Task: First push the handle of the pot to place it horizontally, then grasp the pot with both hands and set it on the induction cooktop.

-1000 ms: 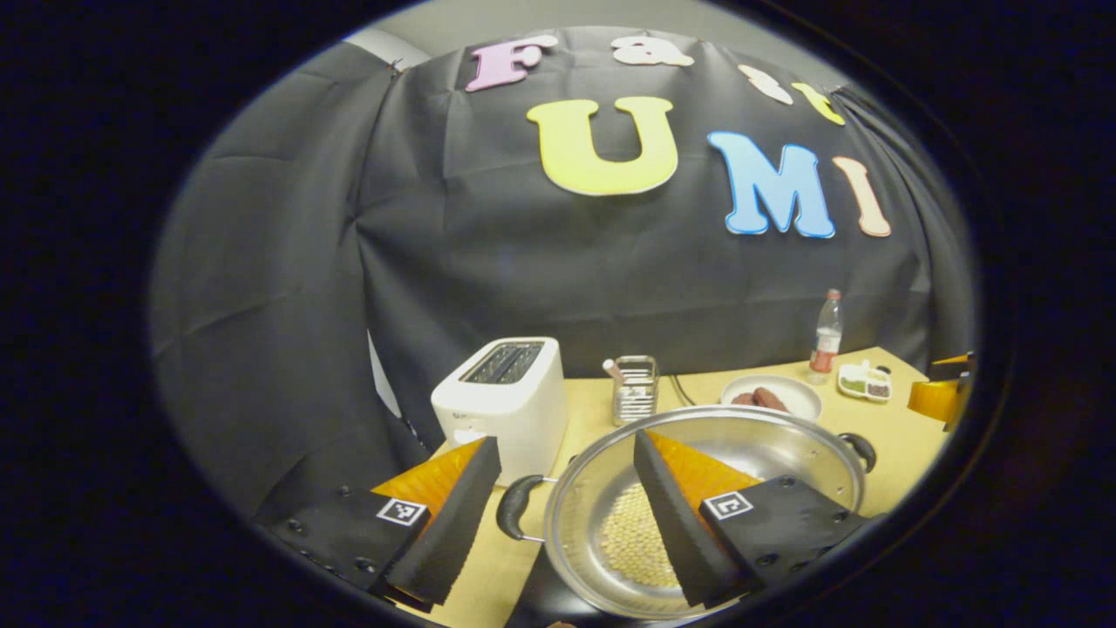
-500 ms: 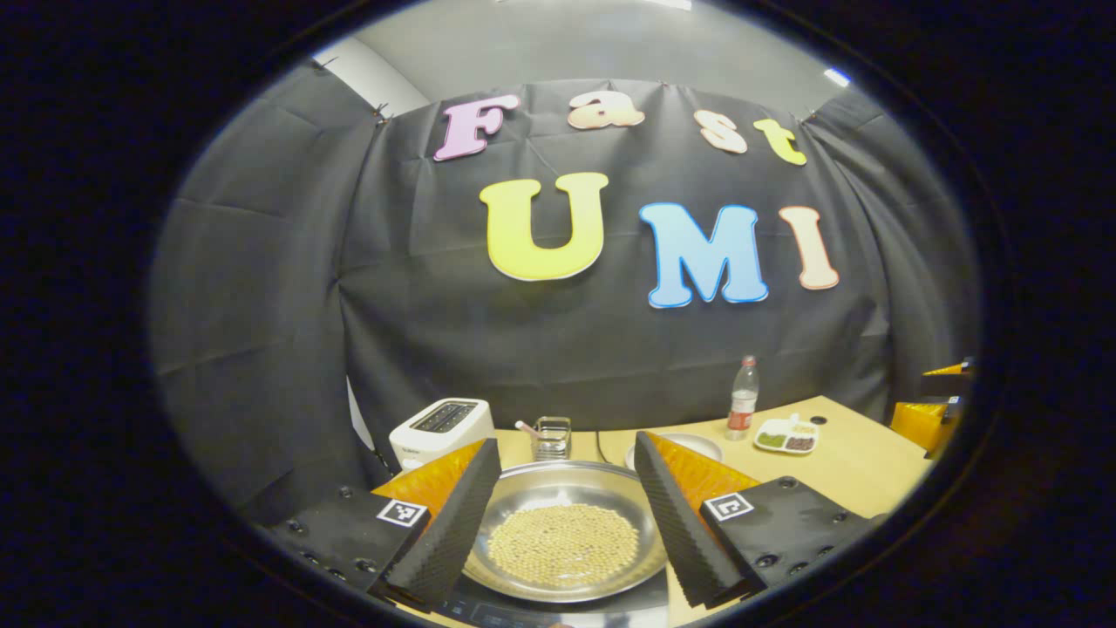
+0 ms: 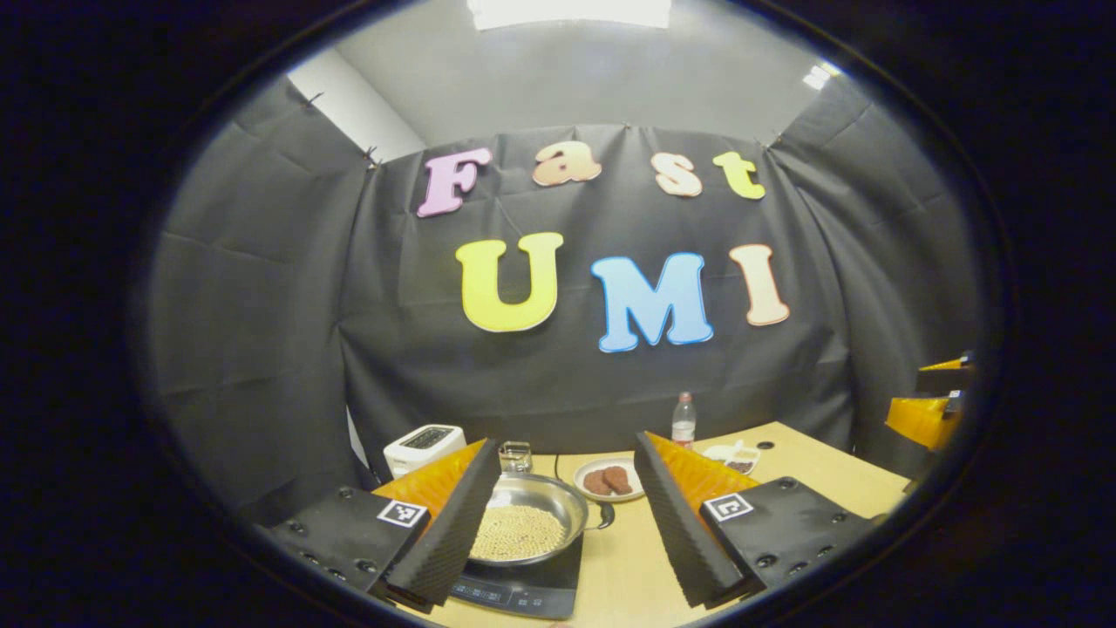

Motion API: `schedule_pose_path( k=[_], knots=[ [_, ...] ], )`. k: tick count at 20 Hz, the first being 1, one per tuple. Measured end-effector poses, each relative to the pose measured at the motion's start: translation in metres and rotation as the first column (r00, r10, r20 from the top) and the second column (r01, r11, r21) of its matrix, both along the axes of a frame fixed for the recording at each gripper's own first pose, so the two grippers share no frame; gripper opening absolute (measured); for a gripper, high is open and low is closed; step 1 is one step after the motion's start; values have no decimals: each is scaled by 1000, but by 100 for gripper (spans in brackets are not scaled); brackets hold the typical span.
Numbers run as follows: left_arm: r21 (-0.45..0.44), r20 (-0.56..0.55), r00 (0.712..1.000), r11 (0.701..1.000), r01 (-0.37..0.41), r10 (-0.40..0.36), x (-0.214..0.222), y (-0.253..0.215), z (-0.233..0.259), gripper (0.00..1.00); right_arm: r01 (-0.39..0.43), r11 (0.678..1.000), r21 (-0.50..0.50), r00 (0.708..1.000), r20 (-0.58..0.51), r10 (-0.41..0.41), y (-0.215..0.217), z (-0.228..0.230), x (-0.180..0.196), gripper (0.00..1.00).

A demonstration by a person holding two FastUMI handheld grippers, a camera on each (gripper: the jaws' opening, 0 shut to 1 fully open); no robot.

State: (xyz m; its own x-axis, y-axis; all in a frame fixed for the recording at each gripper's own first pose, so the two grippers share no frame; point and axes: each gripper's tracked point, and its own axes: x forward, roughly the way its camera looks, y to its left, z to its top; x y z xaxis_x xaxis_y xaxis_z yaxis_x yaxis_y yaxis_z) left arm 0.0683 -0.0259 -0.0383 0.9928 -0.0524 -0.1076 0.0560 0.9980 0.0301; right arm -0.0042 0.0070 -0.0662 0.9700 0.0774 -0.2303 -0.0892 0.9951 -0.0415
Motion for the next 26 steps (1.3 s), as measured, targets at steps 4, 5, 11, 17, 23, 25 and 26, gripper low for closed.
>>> schedule_pose_path(
  k=[4,5,11,17,23,25,26],
  knots=[
    [-2,54,999,1000,-6,6,-34,-8,32,91,13,1000,10,999,33,-13,-14,23,-18,97],
    [-3,63,998,1000,0,0,-40,-10,38,91,20,1000,19,999,46,-21,-16,28,-21,97],
    [4,111,994,1000,17,-18,-60,5,59,100,58,996,62,989,129,-66,-4,58,-33,97],
    [-4,97,995,1000,-16,16,-62,33,56,100,59,995,85,984,160,-72,11,67,-21,97],
    [24,106,993,999,-43,41,-59,49,63,98,30,996,87,984,173,-45,24,74,-11,97],
    [25,110,993,998,-49,46,-59,50,63,91,21,996,83,983,179,-36,26,76,-10,97],
    [14,110,993,999,-46,44,-60,49,64,91,17,997,81,983,180,-31,27,77,-9,97]
  ],
)
